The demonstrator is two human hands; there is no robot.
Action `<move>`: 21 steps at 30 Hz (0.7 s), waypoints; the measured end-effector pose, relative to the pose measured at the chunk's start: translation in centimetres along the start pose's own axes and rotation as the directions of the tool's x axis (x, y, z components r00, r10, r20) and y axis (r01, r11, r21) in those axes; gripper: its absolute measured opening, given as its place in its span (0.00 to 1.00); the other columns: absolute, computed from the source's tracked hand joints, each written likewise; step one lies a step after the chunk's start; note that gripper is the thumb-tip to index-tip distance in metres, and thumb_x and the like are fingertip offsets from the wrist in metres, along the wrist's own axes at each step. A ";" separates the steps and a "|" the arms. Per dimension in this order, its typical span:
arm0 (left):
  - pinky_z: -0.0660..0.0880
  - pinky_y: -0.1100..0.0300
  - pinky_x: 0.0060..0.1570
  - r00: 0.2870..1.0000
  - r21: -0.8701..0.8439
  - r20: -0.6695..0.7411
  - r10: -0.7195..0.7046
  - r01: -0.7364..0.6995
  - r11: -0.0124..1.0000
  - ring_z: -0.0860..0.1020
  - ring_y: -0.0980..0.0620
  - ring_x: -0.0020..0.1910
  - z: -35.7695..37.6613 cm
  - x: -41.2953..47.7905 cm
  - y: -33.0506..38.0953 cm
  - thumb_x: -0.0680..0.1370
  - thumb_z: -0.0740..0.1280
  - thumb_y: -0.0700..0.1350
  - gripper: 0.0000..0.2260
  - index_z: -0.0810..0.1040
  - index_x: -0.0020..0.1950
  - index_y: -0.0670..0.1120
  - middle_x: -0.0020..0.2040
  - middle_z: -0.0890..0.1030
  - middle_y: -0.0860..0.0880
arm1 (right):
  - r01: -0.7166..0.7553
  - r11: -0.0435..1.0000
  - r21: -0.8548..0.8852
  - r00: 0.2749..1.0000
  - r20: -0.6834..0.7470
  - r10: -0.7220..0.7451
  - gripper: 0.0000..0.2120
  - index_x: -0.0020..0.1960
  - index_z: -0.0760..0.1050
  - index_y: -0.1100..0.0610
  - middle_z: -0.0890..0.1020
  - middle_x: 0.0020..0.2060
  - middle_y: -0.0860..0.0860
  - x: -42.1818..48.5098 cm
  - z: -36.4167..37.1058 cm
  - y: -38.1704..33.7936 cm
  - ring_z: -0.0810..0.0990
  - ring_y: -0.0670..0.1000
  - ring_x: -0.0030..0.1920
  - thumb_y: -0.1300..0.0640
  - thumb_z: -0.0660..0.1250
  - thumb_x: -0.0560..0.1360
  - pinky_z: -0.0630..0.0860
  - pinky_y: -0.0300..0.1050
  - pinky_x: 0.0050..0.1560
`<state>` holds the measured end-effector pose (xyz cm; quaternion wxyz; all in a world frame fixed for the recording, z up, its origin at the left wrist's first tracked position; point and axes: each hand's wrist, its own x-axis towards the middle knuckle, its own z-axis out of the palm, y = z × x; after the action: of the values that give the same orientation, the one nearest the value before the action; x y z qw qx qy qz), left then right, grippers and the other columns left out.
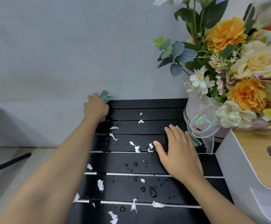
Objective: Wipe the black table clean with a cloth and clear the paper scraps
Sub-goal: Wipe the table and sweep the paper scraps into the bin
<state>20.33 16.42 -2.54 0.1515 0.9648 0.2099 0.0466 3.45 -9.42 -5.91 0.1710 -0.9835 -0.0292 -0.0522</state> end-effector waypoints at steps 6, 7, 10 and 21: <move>0.71 0.50 0.49 0.881 -0.176 0.134 0.455 -0.430 0.885 0.75 0.37 0.51 2.2 -6.6 6.1 0.74 0.61 0.39 0.09 0.70 0.53 0.43 0.55 0.75 0.41 | -0.005 1.000 0.000 1.000 -0.005 0.005 0.32 0.78 0.56 0.54 0.56 0.78 0.49 0.0 -0.2 0.0 0.50 0.48 0.78 0.37 0.49 0.80 0.43 0.46 0.77; 0.70 0.53 0.44 0.825 -0.287 0.220 0.521 -0.456 0.843 0.76 0.42 0.47 1.6 -6.9 6.3 0.76 0.63 0.42 0.03 0.71 0.49 0.45 0.49 0.76 0.44 | -0.007 1.000 0.001 1.000 0.000 0.007 0.32 0.78 0.56 0.53 0.56 0.78 0.48 -0.1 -0.3 0.0 0.50 0.48 0.78 0.37 0.48 0.79 0.43 0.46 0.77; 0.69 0.57 0.36 0.835 -0.428 0.249 0.490 -0.359 0.829 0.76 0.46 0.39 -1.5 -4.2 4.5 0.76 0.64 0.40 0.02 0.74 0.44 0.45 0.38 0.78 0.47 | -0.005 1.000 0.005 1.000 0.012 0.005 0.32 0.78 0.56 0.53 0.55 0.78 0.48 -0.1 -0.5 0.0 0.49 0.47 0.78 0.36 0.48 0.79 0.42 0.45 0.77; 0.71 0.44 0.57 0.969 -0.071 0.036 0.244 -0.241 0.968 0.73 0.33 0.58 2.5 -6.4 5.7 0.73 0.60 0.39 0.16 0.67 0.61 0.41 0.61 0.71 0.38 | -0.018 1.000 0.012 1.000 0.010 0.018 0.28 0.78 0.57 0.55 0.57 0.78 0.49 0.0 0.0 -0.1 0.50 0.49 0.78 0.43 0.46 0.82 0.43 0.47 0.77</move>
<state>17.11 8.05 -3.32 0.1810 0.9785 0.0854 0.0501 3.48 -9.31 -5.90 0.1773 -0.9829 -0.0216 -0.0454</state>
